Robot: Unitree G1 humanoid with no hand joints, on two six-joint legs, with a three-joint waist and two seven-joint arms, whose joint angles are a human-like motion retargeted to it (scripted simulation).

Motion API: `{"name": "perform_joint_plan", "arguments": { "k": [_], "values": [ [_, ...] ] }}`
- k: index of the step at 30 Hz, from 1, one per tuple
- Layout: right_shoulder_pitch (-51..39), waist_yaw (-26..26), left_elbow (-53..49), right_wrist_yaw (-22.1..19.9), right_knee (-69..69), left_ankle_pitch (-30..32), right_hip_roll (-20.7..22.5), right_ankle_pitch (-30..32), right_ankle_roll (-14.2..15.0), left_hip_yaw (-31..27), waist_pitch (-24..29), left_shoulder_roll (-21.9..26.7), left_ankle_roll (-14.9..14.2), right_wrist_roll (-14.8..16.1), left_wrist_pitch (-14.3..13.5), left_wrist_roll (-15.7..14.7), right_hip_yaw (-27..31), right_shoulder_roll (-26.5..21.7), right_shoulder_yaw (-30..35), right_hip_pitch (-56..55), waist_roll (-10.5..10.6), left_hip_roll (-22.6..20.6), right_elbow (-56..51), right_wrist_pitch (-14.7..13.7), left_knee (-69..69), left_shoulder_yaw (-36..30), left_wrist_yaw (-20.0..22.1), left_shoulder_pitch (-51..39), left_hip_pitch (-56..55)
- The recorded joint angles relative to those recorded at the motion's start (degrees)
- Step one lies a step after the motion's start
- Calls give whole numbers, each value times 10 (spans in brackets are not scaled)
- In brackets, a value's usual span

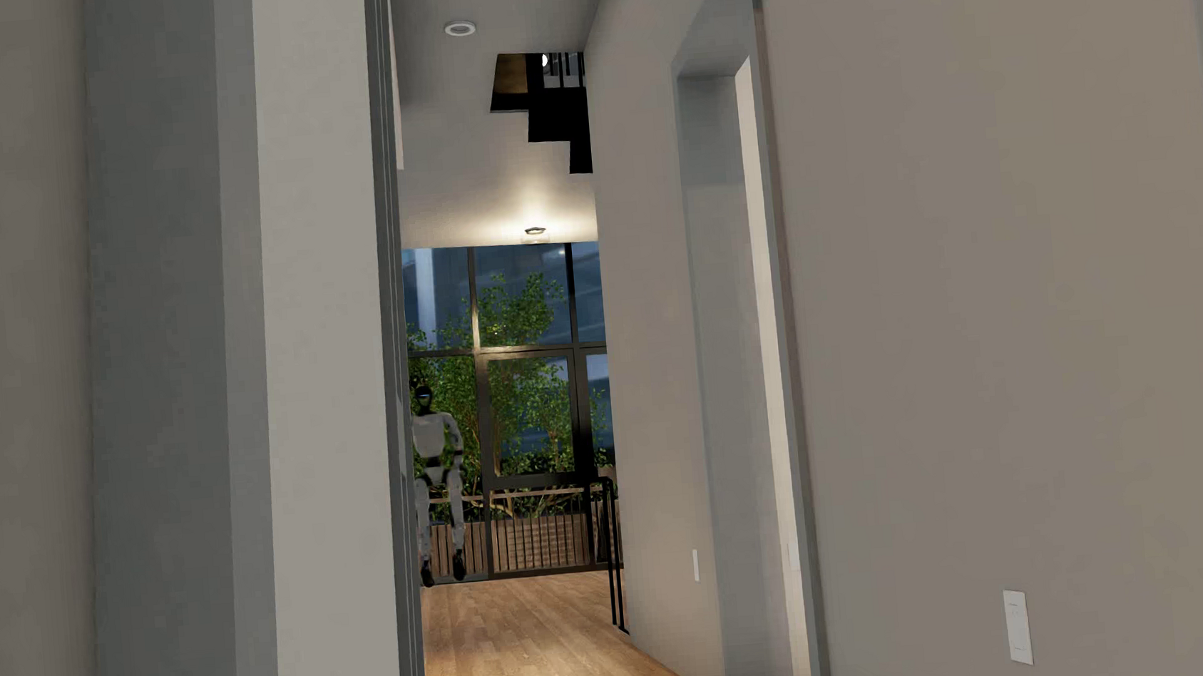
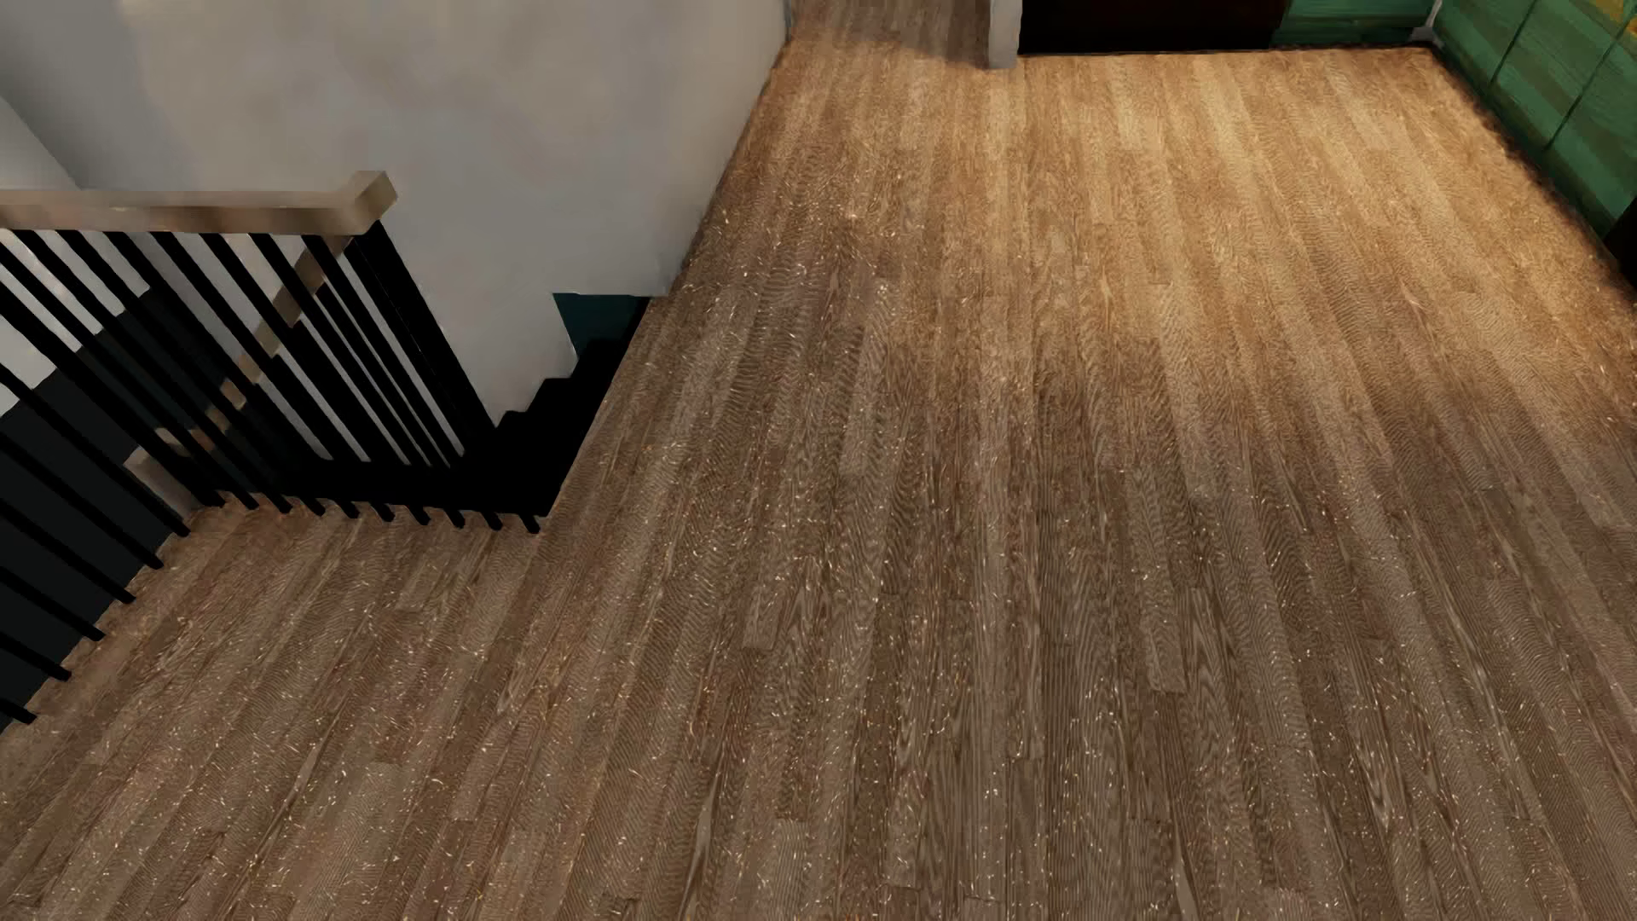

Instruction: Walk towards the door

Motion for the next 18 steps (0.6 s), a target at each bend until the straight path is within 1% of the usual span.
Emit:
{"name": "perform_joint_plan", "arguments": {
  "k": [1,2,3,4,5,6,7,8,9,10,11,12,13,14,15,16,17,18],
  "values": [
    [-7,11,-4,0,2,41,4,-12,0,0,13,0,0,0,0,0,0,-2,-45,24,-4,0,-42,0,-97,16,0,-11,-6],
    [-15,18,-13,0,-1,36,9,-25,0,0,27,2,0,0,0,0,0,-6,-73,55,-7,1,-76,0,-192,39,0,-22,1],
    [-22,20,-28,0,-5,-29,16,-38,0,0,37,7,0,0,0,0,0,-9,-89,85,-12,2,-102,0,-273,70,0,-33,9],
    [-25,22,-46,0,-5,-136,18,-48,0,0,42,13,0,0,0,0,0,-11,-96,110,-20,6,-118,0,-320,105,0,-42,14],
    [-25,24,-60,0,-2,-189,25,-52,0,0,41,19,0,0,0,0,0,-11,-95,126,-22,17,-123,0,-321,135,0,-53,5],
    [-22,26,-67,0,4,-155,21,-49,0,0,39,23,0,0,0,0,0,-9,-88,143,-29,13,-113,0,-320,155,0,-68,-12],
    [-16,38,-68,0,9,-108,11,-34,0,0,30,25,0,0,0,0,0,-7,-69,156,-34,7,-89,0,-312,169,0,-83,-13],
    [-12,47,-66,0,23,-68,-3,-3,0,0,14,23,0,0,0,0,0,-6,-27,158,-41,1,-47,0,-300,180,0,-91,-15],
    [-15,45,-57,0,67,-48,-23,50,0,0,-3,22,0,0,0,0,0,-2,39,140,-50,-12,13,0,-283,178,0,-99,-19],
    [-16,42,-46,0,151,-63,-54,126,0,0,-13,22,0,0,0,0,0,4,113,98,-58,-23,71,0,-275,161,0,-109,-1],
    [-17,35,-41,0,252,-95,-75,185,0,0,-14,25,0,0,0,0,0,11,182,36,-62,-27,115,0,-277,146,0,-119,32],
    [-18,19,-30,0,360,-122,-93,180,0,0,-28,23,0,0,0,0,0,13,229,-62,-67,-44,126,0,-287,125,0,-141,42],
    [-3,-7,-32,0,433,-160,-91,122,0,0,-13,24,0,0,0,0,0,17,233,-102,-60,-43,120,0,-298,126,0,-145,96],
    [23,-38,-39,0,464,-201,-80,70,0,0,7,26,0,0,0,0,0,17,209,-121,-47,-33,97,0,-313,133,0,-140,162],
    [50,-65,-54,0,456,-249,-61,34,0,0,19,31,0,0,0,0,0,21,178,-147,-35,-14,79,0,-322,146,0,-128,216],
    [69,-79,-67,0,410,-292,-49,5,0,0,28,37,0,0,0,0,0,27,159,-172,-28,-2,72,0,-322,155,0,-120,263],
    [79,-88,-77,0,328,-315,-41,-6,0,0,33,43,0,0,0,0,0,33,156,-192,-24,2,70,0,-322,165,0,-112,295],
    [79,-94,-83,0,224,-329,-32,13,0,0,42,47,0,0,0,0,0,36,173,-197,-24,3,73,0,-324,172,0,-107,323]
  ]
}}
